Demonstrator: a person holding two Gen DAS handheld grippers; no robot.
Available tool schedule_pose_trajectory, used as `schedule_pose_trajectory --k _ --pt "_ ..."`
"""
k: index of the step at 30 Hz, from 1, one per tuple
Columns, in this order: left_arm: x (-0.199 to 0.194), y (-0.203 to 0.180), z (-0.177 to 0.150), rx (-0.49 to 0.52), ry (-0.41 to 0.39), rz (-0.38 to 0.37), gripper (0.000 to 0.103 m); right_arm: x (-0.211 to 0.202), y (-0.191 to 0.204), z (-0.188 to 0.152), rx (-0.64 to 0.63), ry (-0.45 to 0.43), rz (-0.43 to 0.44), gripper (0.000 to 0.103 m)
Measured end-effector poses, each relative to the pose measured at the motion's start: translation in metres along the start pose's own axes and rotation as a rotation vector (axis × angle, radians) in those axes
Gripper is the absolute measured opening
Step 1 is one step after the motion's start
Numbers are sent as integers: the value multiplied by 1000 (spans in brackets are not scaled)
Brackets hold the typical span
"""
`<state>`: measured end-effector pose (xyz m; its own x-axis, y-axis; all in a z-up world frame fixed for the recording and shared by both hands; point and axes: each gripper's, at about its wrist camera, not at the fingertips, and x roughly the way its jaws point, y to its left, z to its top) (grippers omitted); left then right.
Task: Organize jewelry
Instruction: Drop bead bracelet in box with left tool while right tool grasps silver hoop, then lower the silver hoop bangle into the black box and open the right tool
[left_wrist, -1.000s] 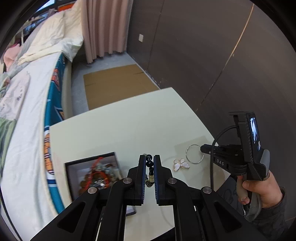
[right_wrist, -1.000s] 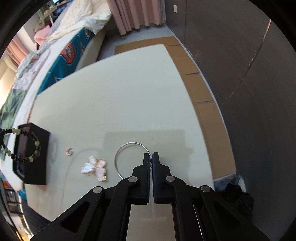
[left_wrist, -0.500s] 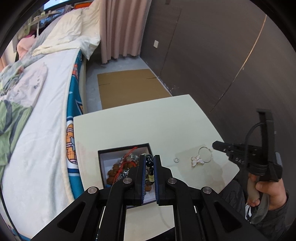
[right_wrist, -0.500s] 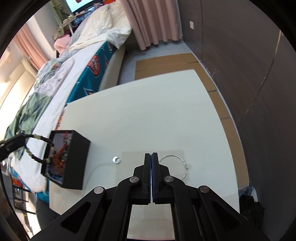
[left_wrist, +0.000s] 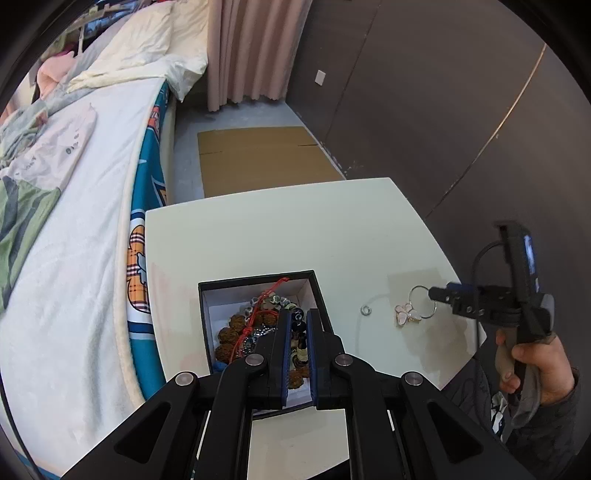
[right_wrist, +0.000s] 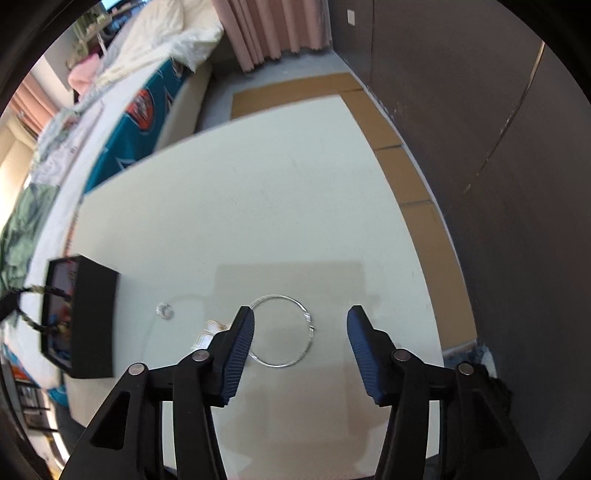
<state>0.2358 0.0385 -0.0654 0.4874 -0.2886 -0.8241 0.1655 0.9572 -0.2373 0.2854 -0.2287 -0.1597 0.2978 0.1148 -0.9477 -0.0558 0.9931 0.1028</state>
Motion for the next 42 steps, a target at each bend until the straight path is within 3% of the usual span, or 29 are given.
schedule_pose_trajectory --k 1,5,6,10,12,14,16,27,32,38,39,41,42 --pt "0 0 0 -1 1 -2 8 4 0 0 1 16 -1 33" --pt "3 2 2 -7 10 -2 8 12 5 0 -52 15 -69 16" --pt "5 3 2 -16 17 2 8 12 6 0 -58 21 -76 6" --pt "13 9 4 -47 62 9 9 5 7 -1 -71 -7 -60 3" --pt "13 15 3 -67 72 1 19 -5 7 -1 -64 -37 -26 3" --pt "9 17 2 -70 55 4 59 -15 9 1 -59 -64 9 3" --pt "0 18 2 -68 12 16 75 -25 16 3 -61 -88 34 3" --pt "-27 39 -2 -86 -42 35 75 -61 102 14 -162 -148 253 3" --pt "-39 51 -4 -105 -57 50 75 -64 140 9 -210 -150 319 3" --pt "-50 65 -8 -121 -64 69 75 -43 172 6 -193 -116 469 5" --pt "-51 67 -9 -125 -66 72 75 -32 177 7 -187 -75 494 6" --pt "-54 69 -10 -128 -70 72 75 -19 181 4 -189 -10 495 24" --pt "-54 69 -10 -129 -71 72 75 -18 179 0 -186 -9 494 42"
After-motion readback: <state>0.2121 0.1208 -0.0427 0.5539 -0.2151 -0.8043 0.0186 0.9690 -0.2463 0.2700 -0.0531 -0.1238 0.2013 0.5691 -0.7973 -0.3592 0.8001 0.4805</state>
